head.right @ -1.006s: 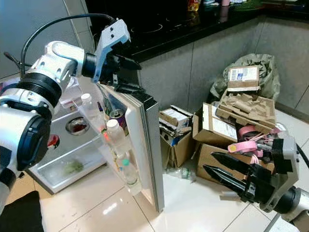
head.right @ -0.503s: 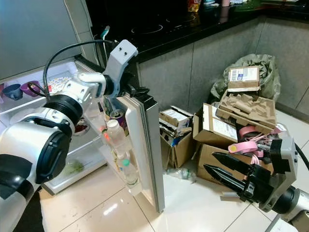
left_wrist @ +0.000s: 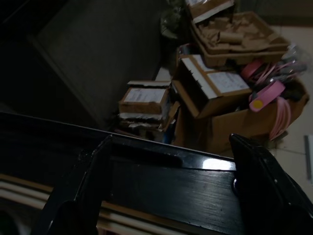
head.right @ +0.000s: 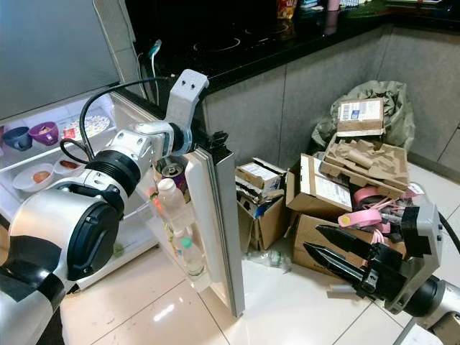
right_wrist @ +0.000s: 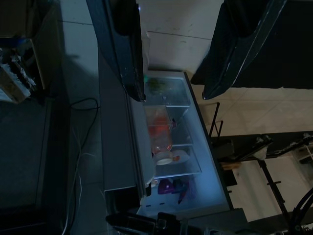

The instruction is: Restocking fridge

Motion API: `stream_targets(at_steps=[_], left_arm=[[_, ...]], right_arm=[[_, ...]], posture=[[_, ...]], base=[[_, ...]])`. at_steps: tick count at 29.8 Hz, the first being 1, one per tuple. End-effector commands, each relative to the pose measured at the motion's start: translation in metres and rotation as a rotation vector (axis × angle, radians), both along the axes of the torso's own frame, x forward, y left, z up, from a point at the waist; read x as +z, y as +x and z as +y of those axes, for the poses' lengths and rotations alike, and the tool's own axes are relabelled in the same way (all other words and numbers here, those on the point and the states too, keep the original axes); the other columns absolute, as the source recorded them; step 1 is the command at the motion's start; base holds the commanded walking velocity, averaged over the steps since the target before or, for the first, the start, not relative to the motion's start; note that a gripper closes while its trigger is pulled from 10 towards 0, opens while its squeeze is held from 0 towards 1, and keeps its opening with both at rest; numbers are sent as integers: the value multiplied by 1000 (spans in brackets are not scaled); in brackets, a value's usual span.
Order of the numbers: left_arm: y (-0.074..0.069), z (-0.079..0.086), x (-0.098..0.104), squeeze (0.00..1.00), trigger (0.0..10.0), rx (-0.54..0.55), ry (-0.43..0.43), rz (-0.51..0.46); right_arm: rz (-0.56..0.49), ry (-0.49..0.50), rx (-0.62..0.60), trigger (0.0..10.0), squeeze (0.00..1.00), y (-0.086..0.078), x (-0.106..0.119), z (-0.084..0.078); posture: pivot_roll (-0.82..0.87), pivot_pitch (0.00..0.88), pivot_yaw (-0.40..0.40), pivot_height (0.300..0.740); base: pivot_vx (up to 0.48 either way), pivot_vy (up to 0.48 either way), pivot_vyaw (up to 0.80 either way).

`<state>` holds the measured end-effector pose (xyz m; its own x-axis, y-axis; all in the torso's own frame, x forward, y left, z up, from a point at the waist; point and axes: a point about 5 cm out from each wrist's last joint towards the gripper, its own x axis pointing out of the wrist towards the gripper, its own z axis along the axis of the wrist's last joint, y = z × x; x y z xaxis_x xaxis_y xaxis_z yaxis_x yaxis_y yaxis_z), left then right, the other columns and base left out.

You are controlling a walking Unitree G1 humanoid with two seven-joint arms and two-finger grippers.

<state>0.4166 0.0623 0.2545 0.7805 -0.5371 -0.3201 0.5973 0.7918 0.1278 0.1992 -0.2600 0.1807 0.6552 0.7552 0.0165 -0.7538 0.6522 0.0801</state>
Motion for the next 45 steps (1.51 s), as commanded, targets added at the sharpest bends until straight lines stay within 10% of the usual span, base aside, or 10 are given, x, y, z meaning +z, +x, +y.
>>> stream_targets(at_steps=[1,21,29,45], left_arm=[[-2,13,-24,0,10000,38,97,95],[-3,57,-16,0,10000,34,373,211],[-2,85,-6,0,10000,-8,717,166],[-6,111,22,0,10000,-173,1074,199]], right_arm=[[-8,-15,-3,10000,0,1,0,0],[0,-33,-21,10000,0,4,-2,-3],[1,-38,-30,10000,0,5,-3,-4],[5,-46,-39,10000,0,8,-7,-5]], posture=[[-217,0,111,732],[-209,0,103,732],[-204,0,97,732],[-189,0,92,732]], base=[[0,0,0],[0,0,0],[0,0,0],[0,0,0]])
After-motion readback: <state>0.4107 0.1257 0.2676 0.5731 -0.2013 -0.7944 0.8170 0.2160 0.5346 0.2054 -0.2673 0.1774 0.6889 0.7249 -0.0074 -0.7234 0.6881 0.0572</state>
